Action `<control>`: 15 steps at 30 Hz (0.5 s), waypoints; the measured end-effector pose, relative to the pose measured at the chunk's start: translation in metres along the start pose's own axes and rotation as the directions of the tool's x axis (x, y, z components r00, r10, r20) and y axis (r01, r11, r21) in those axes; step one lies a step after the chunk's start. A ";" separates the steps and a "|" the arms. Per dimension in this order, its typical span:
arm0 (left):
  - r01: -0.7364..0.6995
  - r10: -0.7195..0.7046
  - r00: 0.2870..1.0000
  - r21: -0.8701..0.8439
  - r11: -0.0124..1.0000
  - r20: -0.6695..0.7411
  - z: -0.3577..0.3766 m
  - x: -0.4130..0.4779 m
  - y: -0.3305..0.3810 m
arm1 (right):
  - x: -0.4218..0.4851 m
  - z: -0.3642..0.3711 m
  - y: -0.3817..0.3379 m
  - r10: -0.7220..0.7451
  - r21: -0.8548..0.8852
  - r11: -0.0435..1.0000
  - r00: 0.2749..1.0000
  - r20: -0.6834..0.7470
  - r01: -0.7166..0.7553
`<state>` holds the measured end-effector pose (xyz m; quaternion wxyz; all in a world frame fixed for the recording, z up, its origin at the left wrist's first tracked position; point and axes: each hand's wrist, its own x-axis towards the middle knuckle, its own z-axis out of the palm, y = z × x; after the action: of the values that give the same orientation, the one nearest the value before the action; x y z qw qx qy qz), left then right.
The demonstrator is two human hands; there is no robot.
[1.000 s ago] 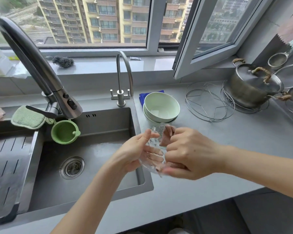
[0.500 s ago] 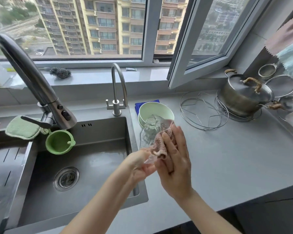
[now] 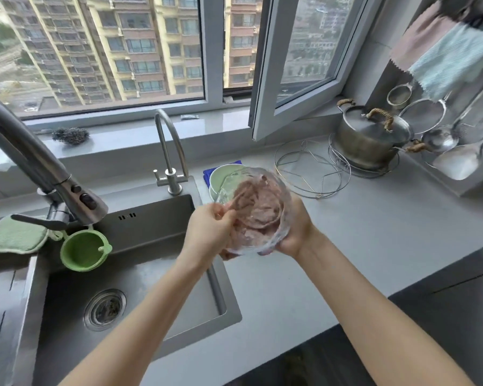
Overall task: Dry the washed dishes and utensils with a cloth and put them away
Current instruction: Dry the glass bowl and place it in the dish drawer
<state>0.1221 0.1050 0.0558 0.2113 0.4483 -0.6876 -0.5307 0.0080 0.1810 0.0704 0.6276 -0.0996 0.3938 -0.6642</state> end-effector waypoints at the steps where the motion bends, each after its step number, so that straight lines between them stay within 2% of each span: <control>1: -0.077 0.082 0.993 0.063 0.995 -0.085 0.005 0.001 0.004 | -0.004 -0.003 0.014 0.012 0.125 0.992 1.000 -0.014 -0.010; 3: -0.205 0.257 0.938 0.224 0.953 -0.232 0.013 0.000 0.011 | -0.016 -0.011 0.038 -0.010 0.279 0.960 0.999 -0.039 0.020; 6: -0.358 0.480 0.824 0.380 0.853 -0.301 0.019 -0.001 0.011 | -0.042 -0.028 0.046 -0.041 0.433 0.899 0.998 -0.057 0.062; 8: -0.372 0.527 0.799 0.450 0.812 -0.290 0.022 -0.002 0.005 | -0.063 -0.039 0.037 -0.115 0.485 0.861 0.987 -0.111 0.155; 10: -0.361 0.510 0.823 0.463 0.809 -0.251 0.029 -0.008 0.003 | -0.084 -0.044 0.023 -0.223 0.470 0.840 0.961 -0.161 0.273; 12: -0.350 0.478 0.855 0.457 0.818 -0.201 0.039 -0.021 0.007 | -0.102 -0.043 0.018 -0.315 0.341 0.864 0.927 -0.205 0.369; 14: -0.361 0.465 0.876 0.462 0.810 -0.132 0.055 -0.040 0.014 | -0.112 -0.043 0.021 -0.390 -0.008 0.913 0.870 -0.301 0.407; 15: -0.379 0.470 0.878 0.466 0.800 -0.092 0.066 -0.051 0.020 | -0.115 -0.046 0.026 -0.460 -0.243 0.887 0.797 -0.391 0.393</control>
<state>0.0899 0.1837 0.0603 0.2888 0.3692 -0.8459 -0.2542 0.0206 0.3067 0.0643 0.3472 -0.0806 0.5404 -0.7622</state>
